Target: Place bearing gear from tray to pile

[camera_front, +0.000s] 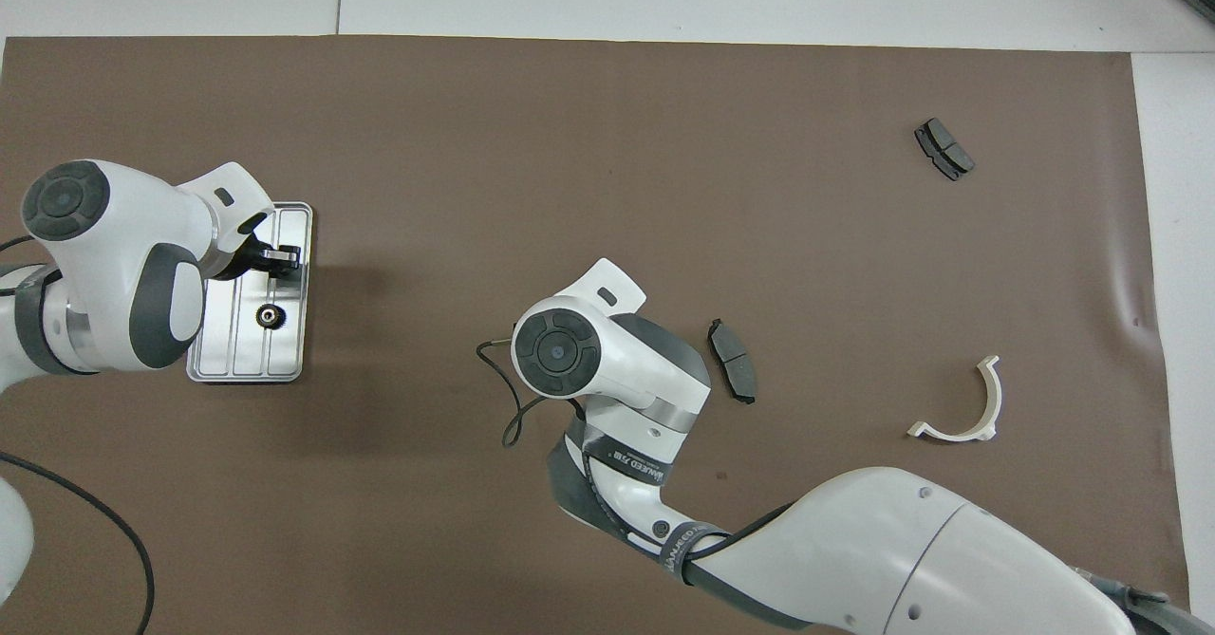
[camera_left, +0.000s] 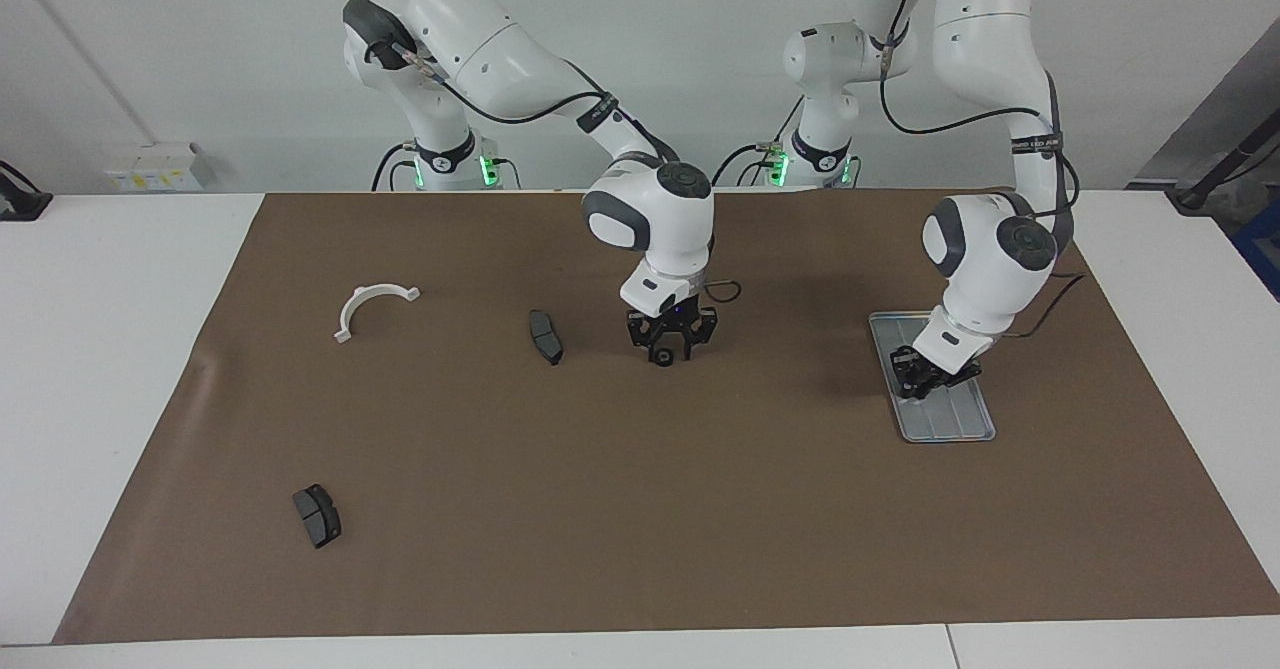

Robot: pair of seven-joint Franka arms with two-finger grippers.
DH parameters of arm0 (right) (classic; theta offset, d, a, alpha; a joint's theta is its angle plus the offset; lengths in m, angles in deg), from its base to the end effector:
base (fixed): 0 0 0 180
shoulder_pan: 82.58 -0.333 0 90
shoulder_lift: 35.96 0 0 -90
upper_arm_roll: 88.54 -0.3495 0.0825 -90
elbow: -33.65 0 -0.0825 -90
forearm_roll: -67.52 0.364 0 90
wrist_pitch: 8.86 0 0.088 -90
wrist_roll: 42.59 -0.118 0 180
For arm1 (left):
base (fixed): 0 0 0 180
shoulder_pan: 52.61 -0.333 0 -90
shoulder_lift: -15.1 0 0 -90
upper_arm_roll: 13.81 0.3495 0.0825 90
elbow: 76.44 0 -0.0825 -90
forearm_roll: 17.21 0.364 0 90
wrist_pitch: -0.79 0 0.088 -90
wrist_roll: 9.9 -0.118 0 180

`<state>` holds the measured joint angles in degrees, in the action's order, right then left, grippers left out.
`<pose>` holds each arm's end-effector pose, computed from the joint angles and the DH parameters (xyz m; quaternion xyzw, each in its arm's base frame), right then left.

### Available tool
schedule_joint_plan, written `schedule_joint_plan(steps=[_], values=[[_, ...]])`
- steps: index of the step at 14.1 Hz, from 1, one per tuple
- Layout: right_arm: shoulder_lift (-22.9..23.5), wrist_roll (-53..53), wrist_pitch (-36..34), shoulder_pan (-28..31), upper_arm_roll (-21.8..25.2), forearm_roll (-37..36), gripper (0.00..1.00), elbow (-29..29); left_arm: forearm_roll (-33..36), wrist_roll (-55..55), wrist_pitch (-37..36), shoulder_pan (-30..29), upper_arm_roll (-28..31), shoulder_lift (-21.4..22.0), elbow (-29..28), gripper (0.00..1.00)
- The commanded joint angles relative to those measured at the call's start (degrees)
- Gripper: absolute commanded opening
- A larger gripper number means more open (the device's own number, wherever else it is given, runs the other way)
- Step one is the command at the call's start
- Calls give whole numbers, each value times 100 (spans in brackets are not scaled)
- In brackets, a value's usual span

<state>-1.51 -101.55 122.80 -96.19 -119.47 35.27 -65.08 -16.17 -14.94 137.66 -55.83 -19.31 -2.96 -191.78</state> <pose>0.5269 0.4275 0.3118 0.9965 0.0103 0.0821 0.0086 0.6026 -0.0207 0.3379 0.9972 -0.0674 0.0313 0.0076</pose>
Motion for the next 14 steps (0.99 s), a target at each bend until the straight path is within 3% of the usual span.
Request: schedule_joint_plan(steps=[1,4,5,9,14], values=[[9,-134,132,130,-97,-106,45,-120,81,20,-37,40,85,5,64,0],[17,-125,132,156,-106,-106,6,-76,81,38,-335,40,76,-57,406,0],[18,-107,141,191,-106,-114,2,-67,72,47,-458,40,76,-83,538,0],[-52,-133,-7,209,-106,-53,0,55,11,501,-582,119,50,-118,793,0],[-1026,831,-614,665,156,929,0,38,11,2266,-538,1014,58,-127,847,0]])
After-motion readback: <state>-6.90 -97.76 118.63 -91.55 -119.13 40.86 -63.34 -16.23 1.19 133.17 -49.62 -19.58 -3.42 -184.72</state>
